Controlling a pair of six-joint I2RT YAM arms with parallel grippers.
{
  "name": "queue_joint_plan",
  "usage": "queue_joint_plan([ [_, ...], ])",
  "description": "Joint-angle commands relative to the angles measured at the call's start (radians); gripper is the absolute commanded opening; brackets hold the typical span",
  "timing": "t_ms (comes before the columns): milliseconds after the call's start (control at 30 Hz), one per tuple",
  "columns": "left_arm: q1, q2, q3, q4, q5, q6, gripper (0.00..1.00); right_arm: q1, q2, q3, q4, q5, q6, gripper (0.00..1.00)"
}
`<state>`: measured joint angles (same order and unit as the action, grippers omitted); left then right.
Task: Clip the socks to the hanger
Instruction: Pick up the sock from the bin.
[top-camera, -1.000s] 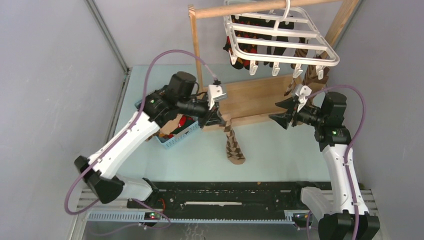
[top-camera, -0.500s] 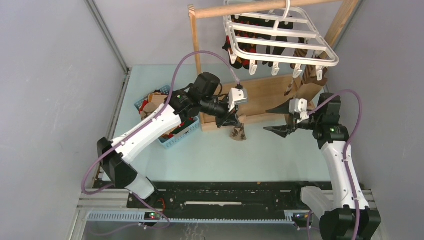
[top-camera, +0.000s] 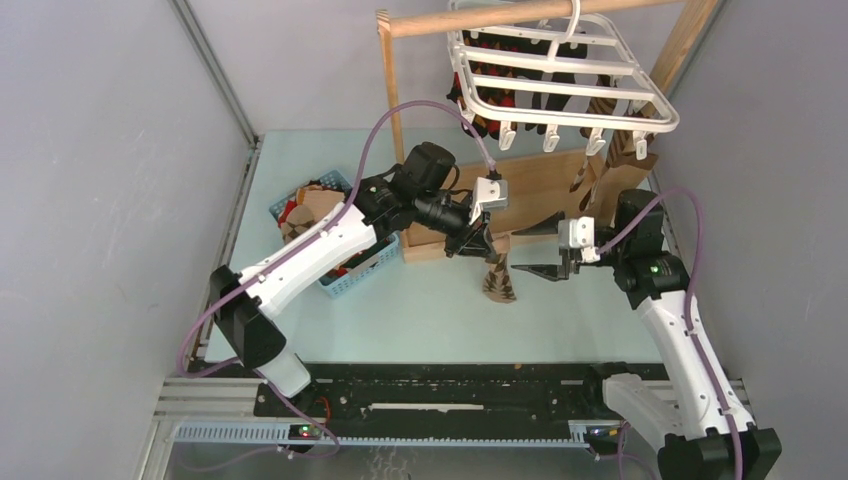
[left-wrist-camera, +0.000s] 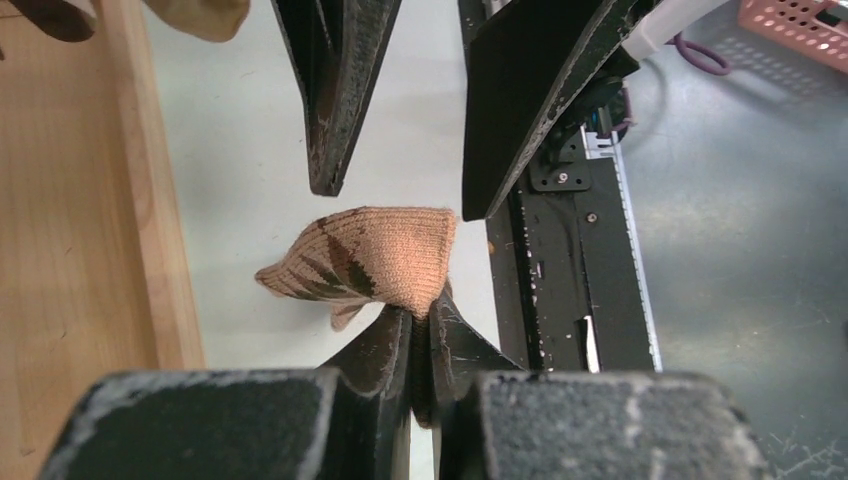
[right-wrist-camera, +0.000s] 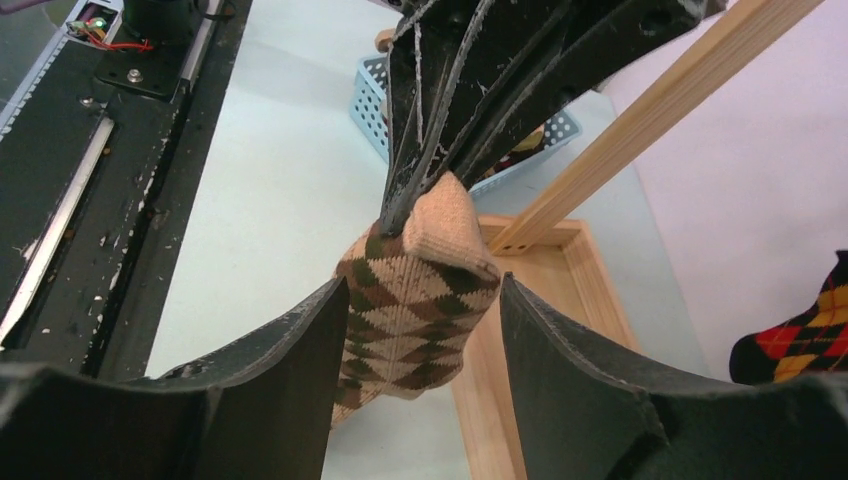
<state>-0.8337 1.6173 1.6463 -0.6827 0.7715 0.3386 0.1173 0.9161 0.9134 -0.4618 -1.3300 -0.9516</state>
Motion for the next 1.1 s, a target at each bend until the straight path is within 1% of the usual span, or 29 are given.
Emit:
queue_joint_plan([
  [0,-0.005,-0.003,0.029,0.008,0.093,-0.026,0.10,0.047,-0.031,0.024,0.060,0.052,0.004,0.65],
  [133,-0.005,0.000,0.032,0.008,0.117,-0.044,0.10,0.083,-0.042,0.025,0.063,0.084,-0.008,0.61],
  [333,-0.006,0.003,0.034,0.008,0.148,-0.053,0.11,0.102,-0.057,0.026,0.077,0.105,-0.014,0.56],
  [467,-0.007,0.009,0.035,0.008,0.168,-0.064,0.11,0.122,-0.070,0.026,0.073,0.118,-0.026,0.50],
  [667,-0.009,0.014,0.035,0.008,0.177,-0.078,0.11,0.151,-0.090,0.026,0.074,0.137,-0.025,0.36],
  [733,-0.010,0.015,0.036,0.008,0.175,-0.079,0.11,0.155,-0.094,0.025,0.075,0.138,-0.023,0.30],
  [833,-0.012,0.017,0.039,0.007,0.169,-0.083,0.12,0.161,-0.098,0.025,0.068,0.140,-0.020,0.17],
  [867,-0.012,0.015,0.041,0.007,0.165,-0.084,0.12,0.164,-0.101,0.026,0.064,0.140,-0.018,0.09],
  [933,-0.012,0.009,0.043,0.009,0.147,-0.085,0.15,0.168,-0.104,0.025,0.052,0.144,-0.017,0.02],
  [967,-0.012,0.006,0.041,0.008,0.138,-0.087,0.16,0.169,-0.107,0.025,0.049,0.146,-0.016,0.00],
  [1033,-0.012,-0.018,0.023,0.025,0.120,-0.094,0.26,0.170,-0.114,0.025,0.045,0.154,0.001,0.00],
  [1067,-0.012,-0.036,0.004,0.045,0.104,-0.105,0.33,0.170,-0.120,0.025,0.045,0.159,0.013,0.00],
])
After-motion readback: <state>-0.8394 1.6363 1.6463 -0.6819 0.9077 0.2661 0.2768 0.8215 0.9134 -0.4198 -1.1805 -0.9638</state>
